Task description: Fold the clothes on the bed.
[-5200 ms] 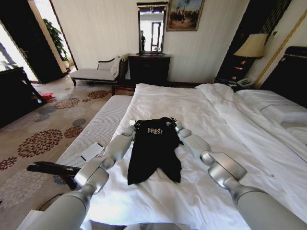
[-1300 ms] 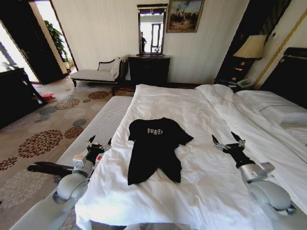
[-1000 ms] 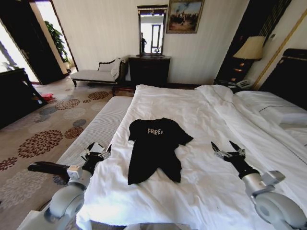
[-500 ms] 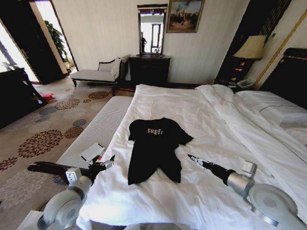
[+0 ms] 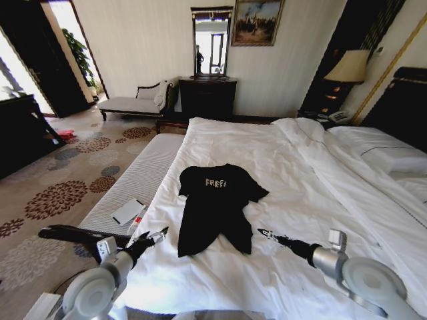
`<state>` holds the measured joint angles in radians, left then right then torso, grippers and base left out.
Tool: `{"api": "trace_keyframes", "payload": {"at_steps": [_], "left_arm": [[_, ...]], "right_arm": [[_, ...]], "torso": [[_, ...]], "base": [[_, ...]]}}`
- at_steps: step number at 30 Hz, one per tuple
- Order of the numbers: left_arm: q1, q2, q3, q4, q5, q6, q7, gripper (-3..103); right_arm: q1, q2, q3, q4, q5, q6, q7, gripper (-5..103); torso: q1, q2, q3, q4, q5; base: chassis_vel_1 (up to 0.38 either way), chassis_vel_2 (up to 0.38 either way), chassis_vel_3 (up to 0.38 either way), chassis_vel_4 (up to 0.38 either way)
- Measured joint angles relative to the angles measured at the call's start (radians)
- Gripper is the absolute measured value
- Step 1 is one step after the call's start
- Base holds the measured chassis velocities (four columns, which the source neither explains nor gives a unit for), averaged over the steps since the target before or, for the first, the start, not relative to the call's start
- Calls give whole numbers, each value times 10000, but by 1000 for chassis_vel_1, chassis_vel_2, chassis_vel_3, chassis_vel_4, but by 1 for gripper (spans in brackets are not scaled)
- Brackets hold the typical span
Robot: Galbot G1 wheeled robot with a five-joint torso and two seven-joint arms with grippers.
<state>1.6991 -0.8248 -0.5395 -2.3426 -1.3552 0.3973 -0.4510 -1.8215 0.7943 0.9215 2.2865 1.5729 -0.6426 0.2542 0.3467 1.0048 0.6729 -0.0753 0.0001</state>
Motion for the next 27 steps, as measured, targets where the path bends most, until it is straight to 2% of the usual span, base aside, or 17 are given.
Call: {"api": "trace_keyframes", "payload": {"at_steps": [2, 13, 17, 27], "left_arm": [[54, -32, 147, 78, -220, 146, -1, 96], [-37, -414, 798, 277, -216, 363, 322, 88], [-200, -620, 1027, 406, -295, 445, 347, 80], [-442, -894, 1561, 764, -194, 486, 329, 74]], "right_arm": [[38, -9, 17, -6, -114, 32, 3, 100], [106, 25, -15, -12, -464, 99, 1, 100], [195, -9, -40, -10, -530, 102, 18, 100], [300, -101, -50, -46, -574, 112, 89, 100]], "torso": [[0, 0, 0, 0, 0], [0, -1, 0, 1, 0], [0, 0, 0, 0, 0], [0, 0, 0, 1, 0]], "base": [[0, 0, 0, 0], [0, 0, 0, 0], [0, 0, 0, 0], [0, 0, 0, 0]]}}
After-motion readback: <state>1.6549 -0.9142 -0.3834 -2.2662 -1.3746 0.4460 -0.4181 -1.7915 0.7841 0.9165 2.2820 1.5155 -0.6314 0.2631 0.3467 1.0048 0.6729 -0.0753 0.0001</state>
